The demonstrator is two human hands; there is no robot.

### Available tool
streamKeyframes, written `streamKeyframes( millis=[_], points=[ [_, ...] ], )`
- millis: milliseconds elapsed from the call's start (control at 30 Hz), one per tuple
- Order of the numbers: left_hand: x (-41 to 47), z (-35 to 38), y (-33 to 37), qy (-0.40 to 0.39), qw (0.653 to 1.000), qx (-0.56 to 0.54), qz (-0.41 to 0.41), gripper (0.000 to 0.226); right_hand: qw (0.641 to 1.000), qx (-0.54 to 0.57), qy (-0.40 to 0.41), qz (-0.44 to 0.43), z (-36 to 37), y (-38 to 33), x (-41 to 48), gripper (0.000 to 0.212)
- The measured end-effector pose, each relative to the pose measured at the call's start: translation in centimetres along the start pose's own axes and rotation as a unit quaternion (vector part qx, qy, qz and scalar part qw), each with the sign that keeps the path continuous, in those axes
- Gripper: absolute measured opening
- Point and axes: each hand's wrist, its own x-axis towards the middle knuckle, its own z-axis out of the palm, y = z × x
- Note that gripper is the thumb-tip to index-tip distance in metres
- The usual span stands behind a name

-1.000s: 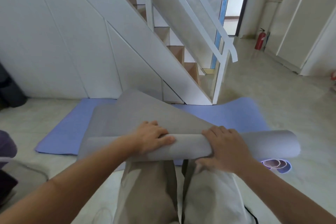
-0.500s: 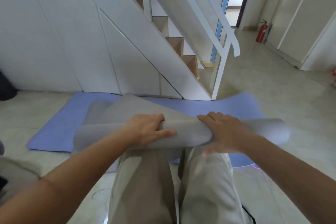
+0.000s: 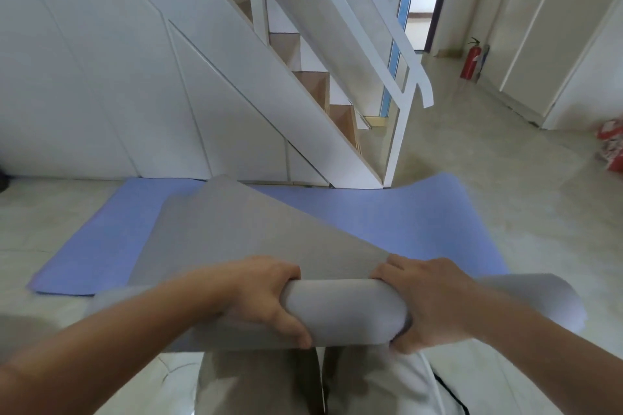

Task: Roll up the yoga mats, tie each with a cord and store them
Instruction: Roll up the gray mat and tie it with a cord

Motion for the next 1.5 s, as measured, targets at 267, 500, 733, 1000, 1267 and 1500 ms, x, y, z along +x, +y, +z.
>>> streamKeyframes(
  millis=[267, 500, 733, 1000, 1267, 1500],
  points=[
    [-1.1, 2.6, 1.5, -0.023, 0.998, -0.051, -0.004, 0.067, 0.995, 0.073, -0.059, -0.009, 1.3, 0.7, -1.5, 0.094],
    [-3.0, 6.1, 0.4, 0.315, 0.926, 0.197, 0.067, 0.091, 0.981, 0.186, -0.031, 0.053, 1.1, 3.5, 0.6, 0.066],
    [-0.2, 1.4, -0.3, 0.135, 0.988, 0.060, -0.043, 0.078, 0.997, 0.041, 0.019, 0.055, -1.0, 1.0, 1.8, 0.060],
    [1.2, -3.8, -1.6, -0.010, 0.987, -0.146, -0.071, 0.054, 0.993, -0.029, 0.111, 0.020, -0.4, -1.4, 3.0, 0.085],
    [-3.8, -2.3, 1.3, 0.008, 0.998, -0.046, -0.038, 0.078, 0.981, 0.167, -0.097, -0.017, -2.4, -0.7, 1.6, 0.064],
    [-4.4, 4.2, 3.2, 0.232, 0.920, 0.314, 0.021, 0.104, 0.971, 0.220, -0.094, -0.026, -2.0, -0.1, 2.9, 0.054]
  ],
)
